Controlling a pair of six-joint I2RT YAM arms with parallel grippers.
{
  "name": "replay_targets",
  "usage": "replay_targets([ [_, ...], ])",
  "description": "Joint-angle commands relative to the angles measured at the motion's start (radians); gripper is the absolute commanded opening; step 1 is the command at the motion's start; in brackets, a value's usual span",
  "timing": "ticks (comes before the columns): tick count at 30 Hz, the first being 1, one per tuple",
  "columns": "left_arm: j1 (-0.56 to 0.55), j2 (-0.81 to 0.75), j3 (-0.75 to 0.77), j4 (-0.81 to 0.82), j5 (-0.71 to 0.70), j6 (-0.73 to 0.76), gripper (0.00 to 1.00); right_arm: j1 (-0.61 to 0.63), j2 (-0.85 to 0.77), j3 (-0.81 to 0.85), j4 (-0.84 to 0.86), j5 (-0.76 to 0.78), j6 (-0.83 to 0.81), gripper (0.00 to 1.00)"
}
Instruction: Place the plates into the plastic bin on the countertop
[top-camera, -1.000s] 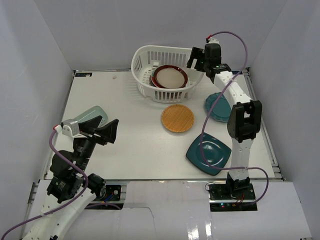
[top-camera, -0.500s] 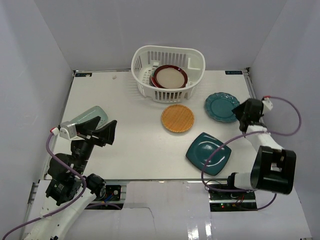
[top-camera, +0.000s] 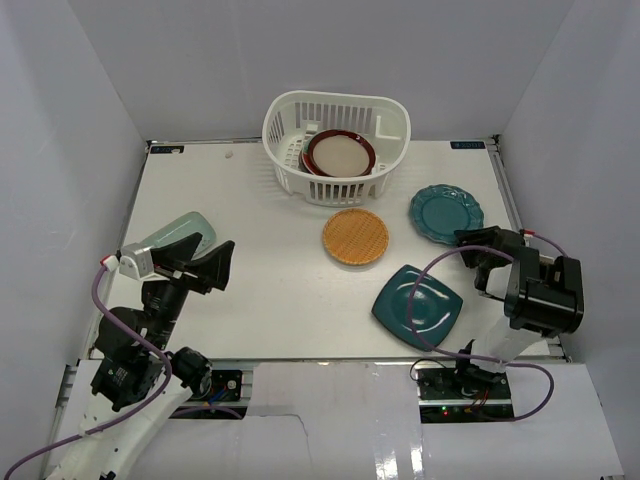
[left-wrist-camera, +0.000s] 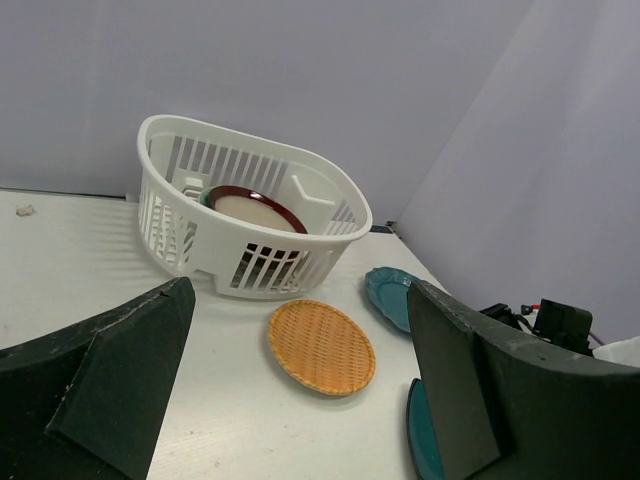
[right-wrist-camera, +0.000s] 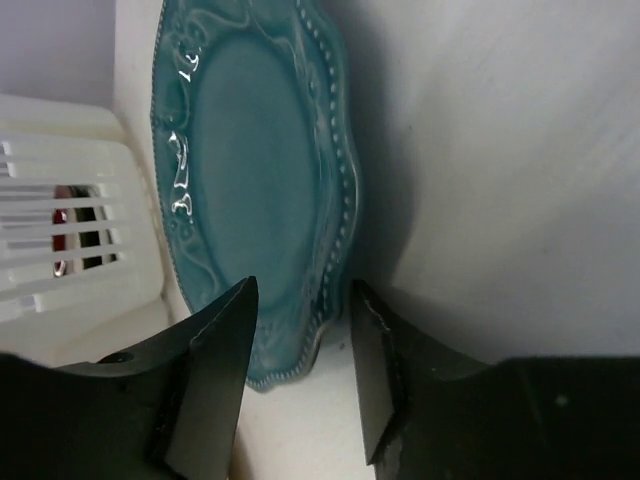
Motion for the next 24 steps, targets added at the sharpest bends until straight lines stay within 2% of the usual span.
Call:
replay_targets([
  [1, -0.005, 0.014, -0.003, -0.005, 0.01, 0.005, 0.98, -0.003, 0.151, 0.04, 0.181, -0.074, 0.144, 0.47],
  [2, -0.004, 0.017, -0.003, -0.005, 0.01, 0.003, 0.98, -0.002, 0.174, 0.045, 0.249, -0.089, 0.19, 0.42],
  [3, -0.004, 0.019, -0.003, -0.007, 0.009, 0.006, 0.98, -0.002, 0.191, 0.036, 0.294, -0.094, 0.213, 0.28],
  [5, -0.005, 0.023, -0.003, -0.007, 0.004, 0.006, 0.98, -0.002, 0.188, 0.005, 0.4, -0.073, 0.25, 0.18],
  [7, -0.005, 0.028, -0.003, -0.007, 0.004, 0.006, 0.98, -0.002, 0.109, -0.033, 0.399, -0.041, 0.235, 0.08],
  [11, -0.005, 0.037, -0.003, -0.007, 0.013, 0.005, 0.98, -0.002, -0.106, -0.053, 0.305, 0.035, 0.163, 0.08],
  [12, -0.004, 0.037, -0.003, -0.008, 0.013, 0.005, 0.98, -0.002, -0.156, -0.044, 0.234, 0.039, 0.132, 0.08],
  [13, -0.004, 0.037, -0.001, -0.007, 0.018, 0.003, 0.98, 0.001, -0.259, -0.026, 0.203, 0.05, 0.118, 0.08],
  [18, -0.005, 0.042, -0.004, -0.005, 0.021, 0.003, 0.98, 0.059, -0.529, 0.092, 0.016, 0.075, -0.018, 0.08],
  [21, -0.004, 0.046, -0.004, -0.004, 0.023, 0.002, 0.98, 0.125, -0.553, 0.213, -0.035, 0.052, -0.078, 0.08],
  [23, -0.004, 0.049, -0.004, -0.004, 0.027, 0.002, 0.98, 0.171, -0.516, 0.343, -0.078, 0.023, -0.138, 0.08],
  [24, -0.004, 0.054, -0.004, -0.002, 0.027, 0.002, 0.98, 0.222, -0.448, 0.399, -0.107, 0.004, -0.155, 0.08],
])
